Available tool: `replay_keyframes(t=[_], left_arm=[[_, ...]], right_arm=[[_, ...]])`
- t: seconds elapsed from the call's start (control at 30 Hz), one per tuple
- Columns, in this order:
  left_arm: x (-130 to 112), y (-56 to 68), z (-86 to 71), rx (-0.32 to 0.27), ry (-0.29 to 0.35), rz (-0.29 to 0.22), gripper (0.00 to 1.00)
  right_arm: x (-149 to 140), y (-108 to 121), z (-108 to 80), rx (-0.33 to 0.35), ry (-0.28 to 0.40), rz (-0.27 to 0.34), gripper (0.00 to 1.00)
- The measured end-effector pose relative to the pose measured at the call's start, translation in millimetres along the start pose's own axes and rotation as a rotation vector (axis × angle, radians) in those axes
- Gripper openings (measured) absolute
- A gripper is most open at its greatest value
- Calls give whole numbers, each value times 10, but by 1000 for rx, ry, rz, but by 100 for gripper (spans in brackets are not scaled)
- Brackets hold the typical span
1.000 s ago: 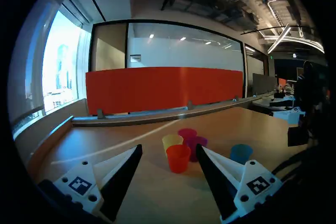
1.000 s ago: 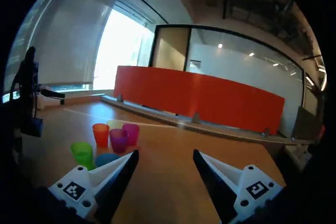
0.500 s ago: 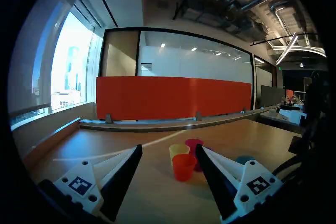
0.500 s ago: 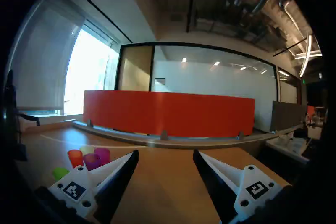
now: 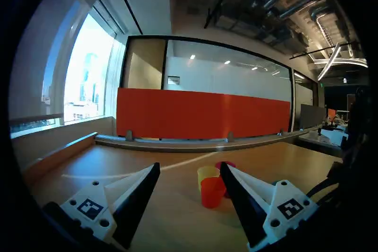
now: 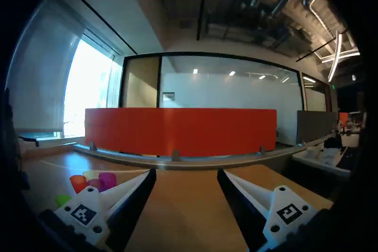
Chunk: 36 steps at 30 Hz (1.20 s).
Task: Pour water
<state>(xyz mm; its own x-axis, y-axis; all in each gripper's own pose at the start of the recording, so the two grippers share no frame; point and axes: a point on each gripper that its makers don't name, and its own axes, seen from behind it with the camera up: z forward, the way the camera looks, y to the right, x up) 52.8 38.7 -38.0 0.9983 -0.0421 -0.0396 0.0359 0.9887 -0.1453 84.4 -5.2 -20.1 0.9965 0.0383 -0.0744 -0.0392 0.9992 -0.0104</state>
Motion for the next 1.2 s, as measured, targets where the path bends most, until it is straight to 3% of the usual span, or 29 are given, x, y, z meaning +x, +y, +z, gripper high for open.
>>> replay_keyframes(t=[0.4,0.67,1.2], left_arm=[[-18,-1,-9,40,33,36,94],[-96,-44,18,88,57,43,94],[-264,-218,91,114,73,40,94]], right_arm=[[-152,22,23,-19,-44,2,100],[-78,66,42,-48,-43,-2,100],[-32,78,113,-78,-37,21,100]])
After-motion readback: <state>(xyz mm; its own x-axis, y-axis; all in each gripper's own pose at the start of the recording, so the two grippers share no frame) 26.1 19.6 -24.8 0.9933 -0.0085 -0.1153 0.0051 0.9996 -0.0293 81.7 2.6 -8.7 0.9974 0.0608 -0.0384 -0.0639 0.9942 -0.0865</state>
